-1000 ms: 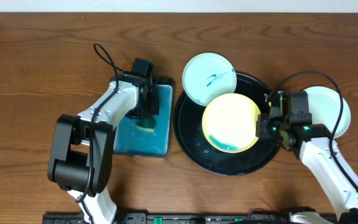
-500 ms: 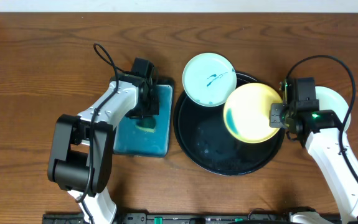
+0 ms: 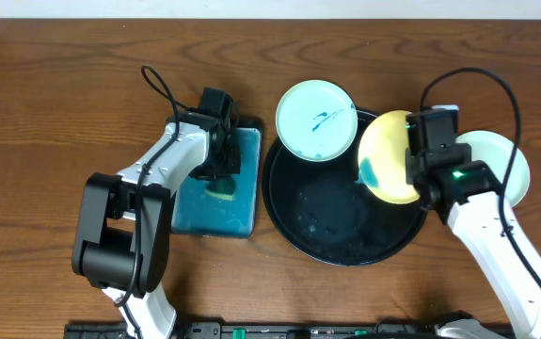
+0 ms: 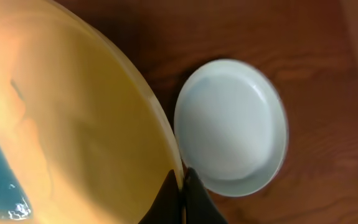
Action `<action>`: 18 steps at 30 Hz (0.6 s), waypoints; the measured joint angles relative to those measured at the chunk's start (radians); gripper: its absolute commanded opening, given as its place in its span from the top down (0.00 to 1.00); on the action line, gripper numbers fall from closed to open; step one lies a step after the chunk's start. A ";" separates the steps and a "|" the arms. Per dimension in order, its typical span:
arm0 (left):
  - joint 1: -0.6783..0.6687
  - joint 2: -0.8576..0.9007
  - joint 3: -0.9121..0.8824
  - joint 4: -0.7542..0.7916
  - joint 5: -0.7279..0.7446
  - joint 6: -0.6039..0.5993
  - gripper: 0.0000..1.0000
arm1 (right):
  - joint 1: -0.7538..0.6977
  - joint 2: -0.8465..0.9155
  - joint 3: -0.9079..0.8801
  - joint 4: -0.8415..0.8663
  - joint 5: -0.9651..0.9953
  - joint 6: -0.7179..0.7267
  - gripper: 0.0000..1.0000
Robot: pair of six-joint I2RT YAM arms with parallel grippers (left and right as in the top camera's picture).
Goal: Clean dirty plates on tray and stack at the side
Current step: 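Lift the yellow plate and carry it right toward the pale blue plate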
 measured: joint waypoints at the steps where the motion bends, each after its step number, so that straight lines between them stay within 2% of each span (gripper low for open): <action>1: 0.000 0.000 0.000 0.000 0.000 0.000 0.93 | 0.016 0.000 0.000 0.004 0.022 -0.008 0.99; 11: 0.000 0.000 0.000 0.000 0.000 0.000 0.92 | 0.188 0.000 0.001 0.058 0.222 -0.138 0.99; 18: 0.001 0.000 0.000 0.000 0.000 0.000 0.92 | 0.292 0.000 0.003 0.101 0.313 -0.324 0.99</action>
